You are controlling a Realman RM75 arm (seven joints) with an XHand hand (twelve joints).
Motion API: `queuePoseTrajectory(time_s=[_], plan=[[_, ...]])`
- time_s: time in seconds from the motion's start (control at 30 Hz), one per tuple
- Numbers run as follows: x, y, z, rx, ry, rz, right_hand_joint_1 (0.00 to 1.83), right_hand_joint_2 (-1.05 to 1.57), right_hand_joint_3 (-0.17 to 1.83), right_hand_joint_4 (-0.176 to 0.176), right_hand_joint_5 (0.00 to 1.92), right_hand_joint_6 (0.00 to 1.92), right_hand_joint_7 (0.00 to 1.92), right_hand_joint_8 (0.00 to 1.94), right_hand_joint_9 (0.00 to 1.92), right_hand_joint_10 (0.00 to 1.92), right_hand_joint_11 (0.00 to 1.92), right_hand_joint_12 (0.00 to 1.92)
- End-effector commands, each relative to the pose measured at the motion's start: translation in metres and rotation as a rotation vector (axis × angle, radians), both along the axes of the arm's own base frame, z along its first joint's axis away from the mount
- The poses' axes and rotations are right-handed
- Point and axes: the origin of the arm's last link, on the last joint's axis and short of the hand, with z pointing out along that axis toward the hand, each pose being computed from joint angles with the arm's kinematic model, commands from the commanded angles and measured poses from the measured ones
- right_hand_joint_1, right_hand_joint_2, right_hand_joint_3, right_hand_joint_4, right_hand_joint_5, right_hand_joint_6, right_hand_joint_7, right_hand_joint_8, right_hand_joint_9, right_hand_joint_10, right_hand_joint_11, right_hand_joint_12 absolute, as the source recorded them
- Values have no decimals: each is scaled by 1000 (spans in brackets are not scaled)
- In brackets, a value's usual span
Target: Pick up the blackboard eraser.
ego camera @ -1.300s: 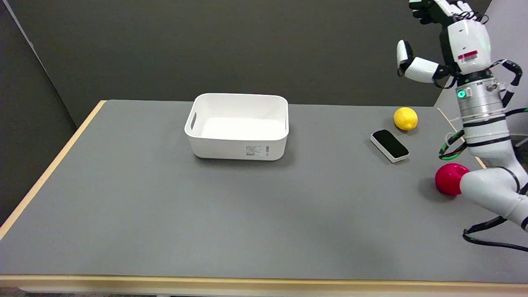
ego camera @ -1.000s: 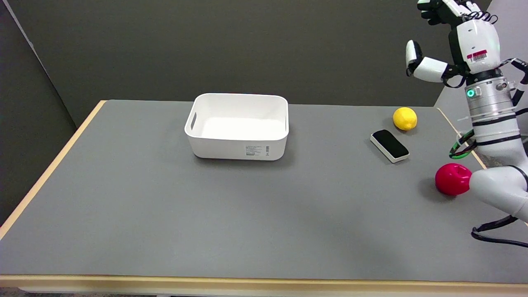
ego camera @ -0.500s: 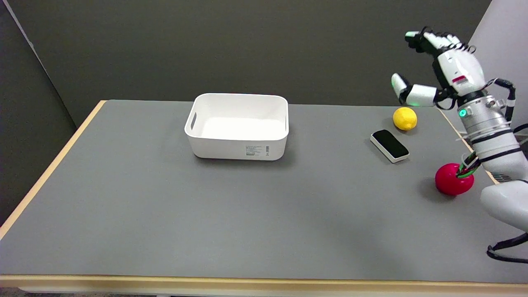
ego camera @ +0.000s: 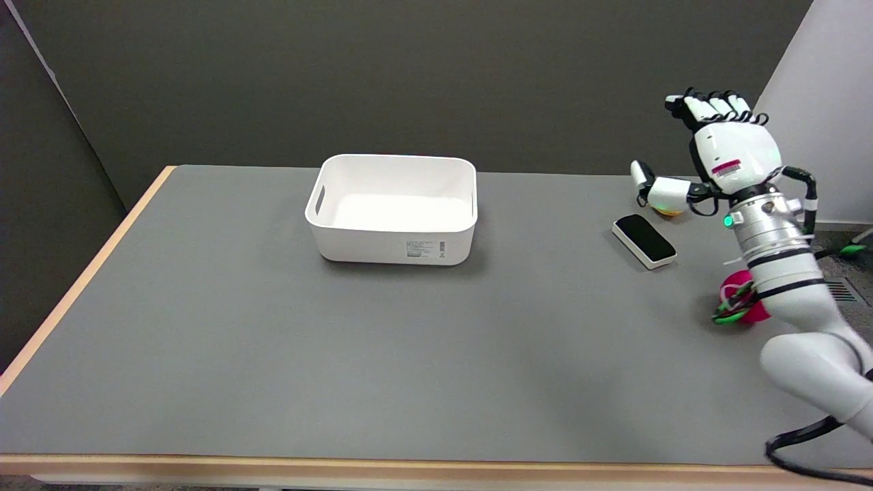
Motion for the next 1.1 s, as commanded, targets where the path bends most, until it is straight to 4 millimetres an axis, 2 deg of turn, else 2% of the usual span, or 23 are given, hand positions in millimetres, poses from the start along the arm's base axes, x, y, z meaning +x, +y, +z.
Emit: queuePoseTrajectory(time_s=[0.03, 0.17, 0.23, 0.27, 0.3, 0.33, 0.47, 0.63, 0.77, 0.97, 1.1], plan=[[-23, 20, -93, -368, -86, 29, 508, 658, 818, -139, 234, 476, 365, 486, 201, 919, 75, 1288], [-27, 22, -111, -397, -97, 30, 509, 658, 815, -141, 234, 477, 366, 489, 202, 924, 75, 1288], [-37, 23, -121, -410, -126, 16, 511, 659, 815, -142, 234, 478, 366, 492, 203, 928, 75, 1290], [-44, 51, -155, -420, -419, -103, 511, 659, 815, -143, 234, 479, 367, 493, 203, 929, 75, 1290], [-45, 30, -137, -424, -226, -19, 511, 659, 815, -143, 234, 479, 367, 493, 203, 929, 75, 1290], [-48, 21, -132, -426, -149, 1, 512, 659, 814, -144, 234, 479, 367, 495, 203, 930, 75, 1290], [-53, 14, -139, -442, -178, -3, 515, 662, 813, -145, 234, 480, 369, 502, 204, 934, 77, 1293], [-55, 5, -134, -501, -238, -42, 517, 665, 813, -147, 235, 483, 375, 514, 208, 941, 84, 1301], [-51, -5, -126, -522, -297, -51, 517, 666, 816, -147, 236, 485, 378, 520, 210, 944, 88, 1306], [-36, -31, -121, -540, -375, -119, 525, 668, 814, -150, 242, 496, 388, 541, 221, 963, 101, 1322], [-35, -41, -117, -573, -402, -149, 532, 669, 815, -153, 244, 501, 394, 555, 227, 974, 114, 1339]])
